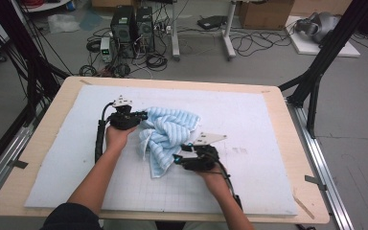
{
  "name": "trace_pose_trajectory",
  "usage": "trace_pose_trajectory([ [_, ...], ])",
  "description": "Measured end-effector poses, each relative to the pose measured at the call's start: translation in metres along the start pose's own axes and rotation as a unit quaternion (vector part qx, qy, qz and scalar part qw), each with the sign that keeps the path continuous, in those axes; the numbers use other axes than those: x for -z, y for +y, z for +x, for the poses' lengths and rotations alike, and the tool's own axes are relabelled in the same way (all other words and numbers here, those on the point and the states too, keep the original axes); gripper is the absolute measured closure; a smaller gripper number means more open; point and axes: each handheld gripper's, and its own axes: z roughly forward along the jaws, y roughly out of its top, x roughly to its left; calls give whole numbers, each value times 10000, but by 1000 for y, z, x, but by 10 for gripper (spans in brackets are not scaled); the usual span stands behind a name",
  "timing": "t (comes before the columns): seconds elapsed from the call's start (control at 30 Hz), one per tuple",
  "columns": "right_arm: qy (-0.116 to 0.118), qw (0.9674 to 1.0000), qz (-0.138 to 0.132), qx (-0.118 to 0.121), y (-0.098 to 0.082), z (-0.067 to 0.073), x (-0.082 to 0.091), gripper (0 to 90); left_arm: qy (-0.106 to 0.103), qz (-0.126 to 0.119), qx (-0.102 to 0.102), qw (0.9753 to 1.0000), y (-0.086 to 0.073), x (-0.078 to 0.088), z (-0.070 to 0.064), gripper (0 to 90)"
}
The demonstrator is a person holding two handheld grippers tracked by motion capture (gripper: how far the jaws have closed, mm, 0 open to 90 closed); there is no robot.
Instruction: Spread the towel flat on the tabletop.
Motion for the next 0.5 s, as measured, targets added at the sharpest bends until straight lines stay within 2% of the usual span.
trace_pose_trajectory([
  [0.07,138,9996,189,128,2,8,-16,435,11,-17,13,10000,0,-1,-1,854],
  [0.1,164,9990,365,193,1,11,-26,441,13,-16,2,10000,0,-1,-1,854],
  [0.13,135,9977,592,291,0,15,-35,487,12,-23,-1,10000,0,-1,-1,854],
  [0.17,54,9949,899,459,0,17,-43,538,21,-36,9,10000,0,-1,-1,854],
  [0.2,-42,9933,951,656,2,21,-45,660,21,-34,18,10000,0,-1,-1,854],
  [0.23,27,9916,986,837,3,22,-45,746,17,-38,25,10000,0,-1,-1,854],
  [0.27,27,9913,1002,848,2,23,-45,825,20,-26,37,10000,0,-1,0,854],
  [0.3,115,9911,1039,824,2,22,-44,849,21,-38,42,10000,0,0,1,854],
  [0.37,267,9895,1119,871,2,23,-40,860,9,-27,40,10000,0,0,1,854],
  [0.5,771,9845,1240,972,-8,26,-21,861,30,-24,56,10000,-1,2,4,854],
])
